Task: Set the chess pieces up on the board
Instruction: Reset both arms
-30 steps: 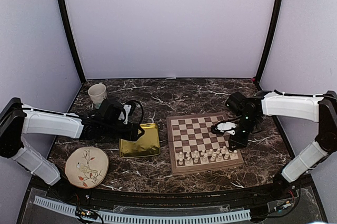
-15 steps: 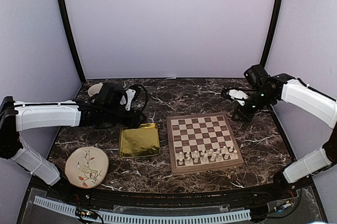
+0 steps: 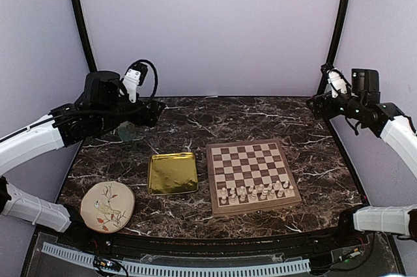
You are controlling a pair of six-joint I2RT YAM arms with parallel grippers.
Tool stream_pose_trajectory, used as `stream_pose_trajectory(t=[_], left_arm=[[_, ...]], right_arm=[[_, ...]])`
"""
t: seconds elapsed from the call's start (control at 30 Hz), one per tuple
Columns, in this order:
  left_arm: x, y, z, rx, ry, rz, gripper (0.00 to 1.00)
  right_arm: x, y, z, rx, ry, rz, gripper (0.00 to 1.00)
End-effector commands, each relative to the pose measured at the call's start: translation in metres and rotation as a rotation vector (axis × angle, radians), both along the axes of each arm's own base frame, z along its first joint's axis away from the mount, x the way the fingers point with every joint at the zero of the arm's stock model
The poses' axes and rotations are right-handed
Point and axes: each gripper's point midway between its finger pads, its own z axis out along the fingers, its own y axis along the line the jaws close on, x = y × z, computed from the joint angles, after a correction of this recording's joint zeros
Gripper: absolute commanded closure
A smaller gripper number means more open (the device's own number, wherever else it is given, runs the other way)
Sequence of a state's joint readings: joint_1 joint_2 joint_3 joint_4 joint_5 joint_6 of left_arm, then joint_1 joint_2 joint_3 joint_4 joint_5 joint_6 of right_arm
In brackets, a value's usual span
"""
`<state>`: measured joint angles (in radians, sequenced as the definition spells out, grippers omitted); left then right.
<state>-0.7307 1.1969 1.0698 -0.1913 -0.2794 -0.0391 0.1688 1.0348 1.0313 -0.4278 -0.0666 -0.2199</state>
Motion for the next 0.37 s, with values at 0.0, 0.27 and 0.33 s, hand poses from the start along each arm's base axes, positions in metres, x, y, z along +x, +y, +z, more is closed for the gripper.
stream_pose_trajectory(t=[0.0,0.27,0.33], left_arm=[[0.002,0.036,0.016,-0.027,-0.08,0.166,0.01],[0.002,0.055,0.015,-0.022,-0.079,0.254,0.01],[0.001,0.055,0.014,-0.012,-0.082,0.25,0.01]], right_arm=[[0.002,-0.018,0.023,0.113,-0.121,-0.135,0.0],[-0.01,-0.02,0.029,0.196,-0.157,-0.096,0.0],[-0.011,-0.024,0.027,0.223,-0.151,-0.093,0.0]])
